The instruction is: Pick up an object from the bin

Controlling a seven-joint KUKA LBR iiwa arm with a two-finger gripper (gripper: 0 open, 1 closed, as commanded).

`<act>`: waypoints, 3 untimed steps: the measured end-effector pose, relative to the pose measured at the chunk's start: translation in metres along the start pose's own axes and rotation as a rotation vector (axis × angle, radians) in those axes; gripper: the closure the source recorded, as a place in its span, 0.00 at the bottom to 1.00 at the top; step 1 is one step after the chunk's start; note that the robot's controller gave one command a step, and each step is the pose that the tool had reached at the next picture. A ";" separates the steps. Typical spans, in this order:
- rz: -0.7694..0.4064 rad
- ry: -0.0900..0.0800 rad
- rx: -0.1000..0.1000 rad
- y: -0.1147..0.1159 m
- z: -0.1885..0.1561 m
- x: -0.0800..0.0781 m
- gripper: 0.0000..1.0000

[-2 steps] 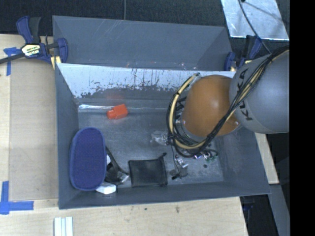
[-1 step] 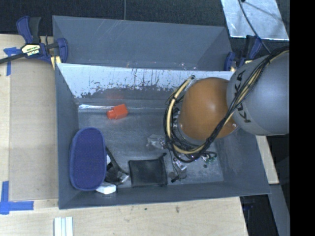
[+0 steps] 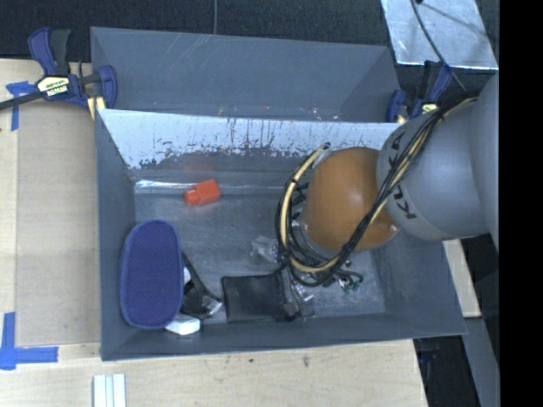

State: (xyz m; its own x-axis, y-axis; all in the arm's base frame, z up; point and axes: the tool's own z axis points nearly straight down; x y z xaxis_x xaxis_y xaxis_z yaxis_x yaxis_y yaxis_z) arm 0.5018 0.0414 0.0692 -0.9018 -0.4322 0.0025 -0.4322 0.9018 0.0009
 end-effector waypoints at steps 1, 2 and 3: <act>0.242 -0.007 0.002 -0.005 -0.001 -0.012 0.00; 0.240 -0.009 0.002 -0.005 -0.002 -0.013 1.00; 0.239 -0.010 0.003 -0.006 -0.044 -0.015 1.00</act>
Offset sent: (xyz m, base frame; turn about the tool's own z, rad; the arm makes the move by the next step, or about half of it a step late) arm 0.0121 0.0011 0.0008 0.2416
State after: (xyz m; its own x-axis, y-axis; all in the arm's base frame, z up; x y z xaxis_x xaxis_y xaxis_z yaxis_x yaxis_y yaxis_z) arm 0.5176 0.0422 0.1134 -0.9784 -0.2067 -0.0080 -0.2067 0.9784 -0.0013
